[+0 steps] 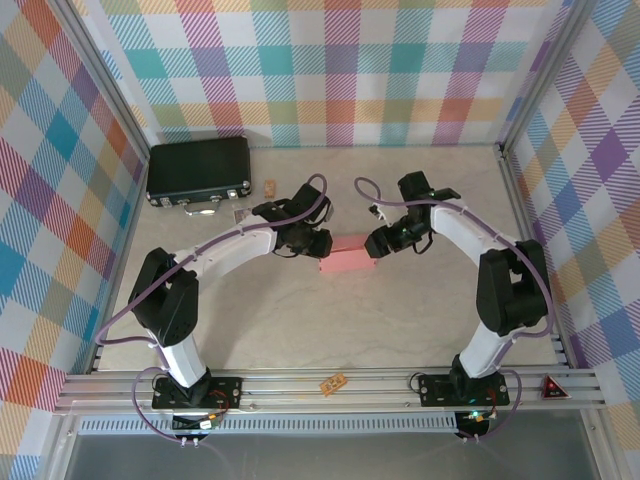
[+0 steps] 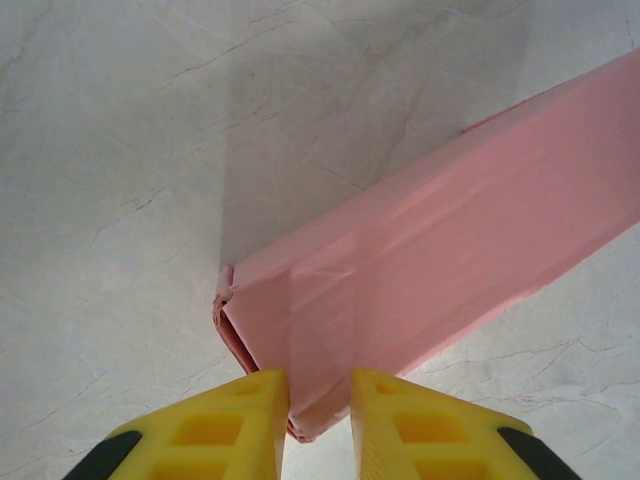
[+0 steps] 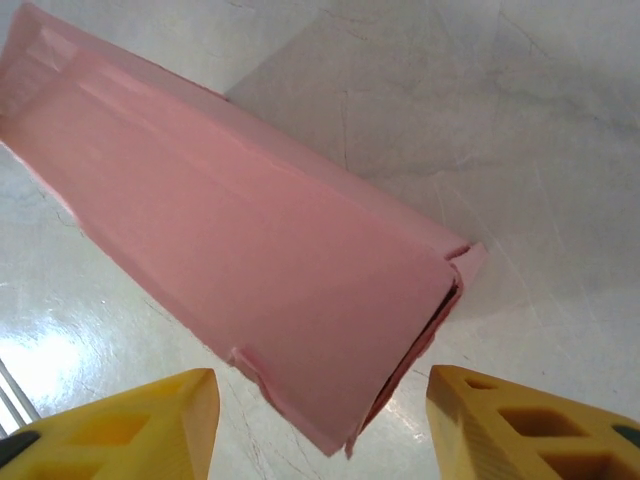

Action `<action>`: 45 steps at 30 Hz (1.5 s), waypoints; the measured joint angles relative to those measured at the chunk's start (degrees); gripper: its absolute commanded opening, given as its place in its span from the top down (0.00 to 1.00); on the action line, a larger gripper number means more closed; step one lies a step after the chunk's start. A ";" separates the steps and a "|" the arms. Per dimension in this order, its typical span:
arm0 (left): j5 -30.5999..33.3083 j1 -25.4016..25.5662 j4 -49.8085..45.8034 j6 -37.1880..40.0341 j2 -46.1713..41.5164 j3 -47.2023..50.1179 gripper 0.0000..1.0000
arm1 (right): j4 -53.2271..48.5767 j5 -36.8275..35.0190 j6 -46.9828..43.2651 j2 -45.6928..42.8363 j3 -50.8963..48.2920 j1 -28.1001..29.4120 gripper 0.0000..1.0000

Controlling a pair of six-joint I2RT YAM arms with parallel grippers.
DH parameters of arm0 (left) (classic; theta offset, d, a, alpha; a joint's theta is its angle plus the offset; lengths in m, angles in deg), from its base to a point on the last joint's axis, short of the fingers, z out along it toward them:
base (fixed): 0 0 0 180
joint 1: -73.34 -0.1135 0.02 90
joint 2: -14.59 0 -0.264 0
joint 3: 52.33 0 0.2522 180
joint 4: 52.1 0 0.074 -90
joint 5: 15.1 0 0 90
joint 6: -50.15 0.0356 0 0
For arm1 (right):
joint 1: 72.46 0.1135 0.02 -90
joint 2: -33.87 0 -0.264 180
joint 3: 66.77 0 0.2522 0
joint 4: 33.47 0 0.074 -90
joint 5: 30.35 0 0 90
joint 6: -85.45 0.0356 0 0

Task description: Fold the paper box

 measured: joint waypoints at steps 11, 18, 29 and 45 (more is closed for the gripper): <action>0.02 0.04 -0.02 0.02 0.37 0.00 0.76 | 6.71 4.70 5.01 -4.50 -0.59 -3.21 0.45; 0.04 0.04 -0.04 0.07 0.37 0.00 0.76 | 5.79 2.75 6.12 0.17 0.50 -3.32 0.48; 0.02 0.04 0.00 0.09 0.39 -0.02 0.75 | 4.39 1.86 5.55 1.64 0.35 -3.30 0.47; 1.16 0.42 -0.46 3.17 0.31 -0.35 0.58 | 4.68 0.98 5.70 1.64 0.04 -3.13 0.47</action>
